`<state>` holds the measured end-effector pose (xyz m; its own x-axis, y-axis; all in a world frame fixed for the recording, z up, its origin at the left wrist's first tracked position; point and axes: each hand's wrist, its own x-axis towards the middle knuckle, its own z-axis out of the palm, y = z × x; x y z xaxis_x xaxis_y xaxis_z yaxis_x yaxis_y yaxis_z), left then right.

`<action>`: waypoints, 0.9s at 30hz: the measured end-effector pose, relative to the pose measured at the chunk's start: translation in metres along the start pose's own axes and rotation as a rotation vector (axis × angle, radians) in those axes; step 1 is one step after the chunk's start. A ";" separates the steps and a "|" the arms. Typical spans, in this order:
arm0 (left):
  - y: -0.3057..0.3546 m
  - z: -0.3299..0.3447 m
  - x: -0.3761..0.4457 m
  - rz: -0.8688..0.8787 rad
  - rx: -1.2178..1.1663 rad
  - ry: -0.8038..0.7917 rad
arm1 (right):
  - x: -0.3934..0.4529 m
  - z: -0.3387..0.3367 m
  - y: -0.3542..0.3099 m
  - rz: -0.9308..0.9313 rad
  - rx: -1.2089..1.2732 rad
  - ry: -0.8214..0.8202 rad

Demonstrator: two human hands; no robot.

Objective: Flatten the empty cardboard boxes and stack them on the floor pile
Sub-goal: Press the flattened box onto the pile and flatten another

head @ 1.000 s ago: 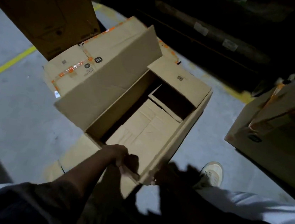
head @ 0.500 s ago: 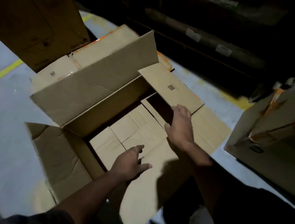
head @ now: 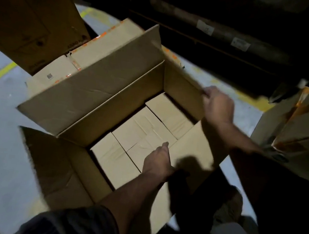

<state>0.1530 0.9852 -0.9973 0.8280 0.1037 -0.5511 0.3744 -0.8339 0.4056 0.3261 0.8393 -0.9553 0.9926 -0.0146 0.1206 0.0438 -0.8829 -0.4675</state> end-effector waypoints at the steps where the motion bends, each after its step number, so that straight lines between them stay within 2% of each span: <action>1: -0.002 0.001 0.002 -0.011 0.044 -0.002 | 0.012 -0.012 0.007 0.125 0.135 0.038; 4: -0.015 0.009 -0.004 0.047 0.199 -0.002 | 0.024 -0.036 0.034 0.416 0.504 0.149; 6: -0.026 0.017 -0.014 0.079 0.255 0.027 | 0.015 -0.030 0.051 0.596 0.510 0.095; 9: -0.047 0.023 -0.022 0.097 0.310 0.090 | -0.020 0.007 0.071 0.873 0.377 -0.182; 11: -0.060 0.025 -0.026 0.108 0.332 0.116 | -0.049 0.030 0.079 0.898 0.365 -0.417; 14: -0.072 0.022 -0.036 0.108 0.316 0.145 | -0.069 0.039 0.077 0.918 0.516 -0.544; 17: -0.071 -0.002 -0.041 0.122 0.258 0.212 | -0.070 0.020 0.059 0.971 0.847 -0.414; 20: -0.057 -0.045 -0.041 0.166 0.164 0.313 | -0.068 0.003 0.039 0.894 1.068 -0.197; 24: -0.035 -0.117 -0.045 0.163 0.014 0.334 | -0.077 -0.004 0.012 0.868 0.978 -0.070; 27: -0.026 -0.157 -0.057 0.189 -0.288 0.301 | -0.091 -0.030 -0.011 0.784 0.868 0.007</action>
<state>0.1616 1.0865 -0.8617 0.9615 0.1530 -0.2285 0.2706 -0.6733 0.6881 0.2322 0.8364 -0.9346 0.7815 -0.4182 -0.4630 -0.5153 -0.0143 -0.8569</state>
